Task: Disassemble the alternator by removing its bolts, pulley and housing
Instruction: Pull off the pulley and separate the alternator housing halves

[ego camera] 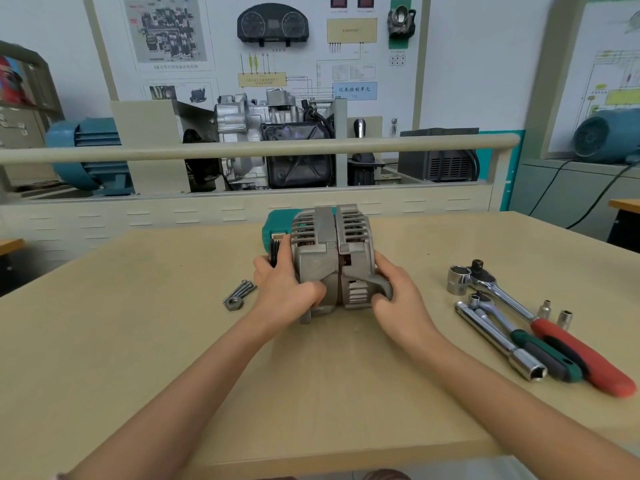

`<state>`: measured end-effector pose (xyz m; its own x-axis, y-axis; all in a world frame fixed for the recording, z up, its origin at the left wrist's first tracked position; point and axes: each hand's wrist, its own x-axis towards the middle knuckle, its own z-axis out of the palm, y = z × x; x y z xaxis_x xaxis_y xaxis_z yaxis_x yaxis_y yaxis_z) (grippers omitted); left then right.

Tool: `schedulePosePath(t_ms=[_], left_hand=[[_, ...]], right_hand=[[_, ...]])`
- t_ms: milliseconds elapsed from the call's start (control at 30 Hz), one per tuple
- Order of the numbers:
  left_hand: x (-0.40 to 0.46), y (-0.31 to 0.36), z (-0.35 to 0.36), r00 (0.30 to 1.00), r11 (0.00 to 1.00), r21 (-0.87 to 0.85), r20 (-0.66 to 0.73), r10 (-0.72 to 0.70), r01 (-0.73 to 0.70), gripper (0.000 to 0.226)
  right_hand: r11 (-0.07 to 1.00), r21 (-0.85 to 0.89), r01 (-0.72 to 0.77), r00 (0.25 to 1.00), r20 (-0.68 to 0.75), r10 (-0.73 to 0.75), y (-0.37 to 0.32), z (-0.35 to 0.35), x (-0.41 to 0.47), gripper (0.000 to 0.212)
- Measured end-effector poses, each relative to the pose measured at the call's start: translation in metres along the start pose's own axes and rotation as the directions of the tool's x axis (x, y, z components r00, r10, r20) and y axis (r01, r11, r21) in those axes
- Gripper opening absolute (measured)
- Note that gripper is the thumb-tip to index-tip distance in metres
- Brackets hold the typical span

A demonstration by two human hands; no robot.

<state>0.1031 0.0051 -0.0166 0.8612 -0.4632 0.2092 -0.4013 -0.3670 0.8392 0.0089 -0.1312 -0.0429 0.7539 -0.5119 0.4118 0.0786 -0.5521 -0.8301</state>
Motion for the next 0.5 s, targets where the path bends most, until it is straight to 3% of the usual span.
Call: schedulePosePath(t_ms=[167,333,433,500], left_hand=[[0.001,-0.003,0.000,0.998,0.999,0.001,0.038,0.043,-0.043,0.098],[0.002,-0.016,-0.021,0.964,0.987,-0.145,0.246,0.099,-0.065,0.110],[0.015,-0.020,-0.023,1.000,0.952,-0.306,0.001,-0.001,0.002,0.088],[0.027,-0.017,-0.022,0.995,0.924,-0.378,-0.049,-0.085,0.060,0.063]], right_hand=[[1.000,0.006,-0.022,0.998,0.064,0.022,-0.002,-0.004,0.001,0.071],[1.000,0.021,-0.019,0.990,0.139,0.016,-0.002,-0.011,0.002,0.069],[0.996,0.073,-0.058,0.981,0.187,0.043,-0.007,-0.015,0.004,0.056],[0.987,0.094,-0.130,0.973,0.204,0.109,-0.009,-0.015,0.005,0.065]])
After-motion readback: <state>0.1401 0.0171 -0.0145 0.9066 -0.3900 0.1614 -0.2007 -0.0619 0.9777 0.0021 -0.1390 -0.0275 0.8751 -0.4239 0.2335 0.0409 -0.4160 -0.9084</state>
